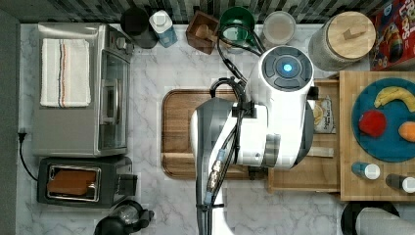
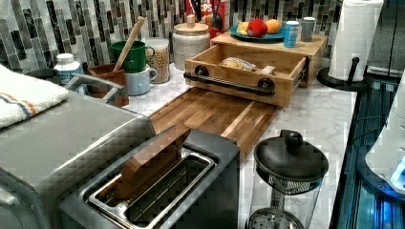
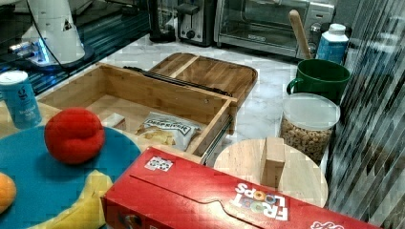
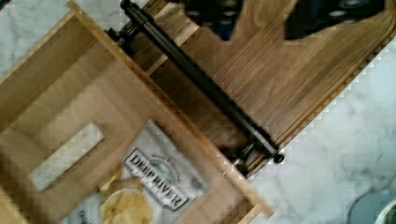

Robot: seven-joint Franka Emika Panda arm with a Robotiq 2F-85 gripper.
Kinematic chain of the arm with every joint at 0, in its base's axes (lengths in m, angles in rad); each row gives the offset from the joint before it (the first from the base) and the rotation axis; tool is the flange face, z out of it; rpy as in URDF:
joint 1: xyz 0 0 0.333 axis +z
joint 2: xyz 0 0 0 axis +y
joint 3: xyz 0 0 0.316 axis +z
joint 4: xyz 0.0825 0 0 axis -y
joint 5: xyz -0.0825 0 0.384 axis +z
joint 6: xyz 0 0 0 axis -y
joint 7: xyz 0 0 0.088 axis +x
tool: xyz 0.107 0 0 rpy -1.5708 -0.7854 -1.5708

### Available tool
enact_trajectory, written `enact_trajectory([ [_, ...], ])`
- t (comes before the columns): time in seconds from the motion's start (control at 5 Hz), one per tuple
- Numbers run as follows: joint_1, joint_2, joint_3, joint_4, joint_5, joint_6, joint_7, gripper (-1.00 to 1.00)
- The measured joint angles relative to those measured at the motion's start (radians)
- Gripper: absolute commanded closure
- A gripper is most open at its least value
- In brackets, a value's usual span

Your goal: Close the drawer.

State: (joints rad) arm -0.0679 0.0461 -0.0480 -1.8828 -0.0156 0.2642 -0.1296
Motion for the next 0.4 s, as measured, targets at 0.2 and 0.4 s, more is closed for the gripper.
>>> enact_trajectory([
  [0.2, 0.001, 0.0, 0.015, -0.015, 0.004, 0.0, -0.032, -1.0],
  [0.4, 0.012, -0.007, 0.036, -0.073, 0.004, 0.089, -0.106, -1.0],
])
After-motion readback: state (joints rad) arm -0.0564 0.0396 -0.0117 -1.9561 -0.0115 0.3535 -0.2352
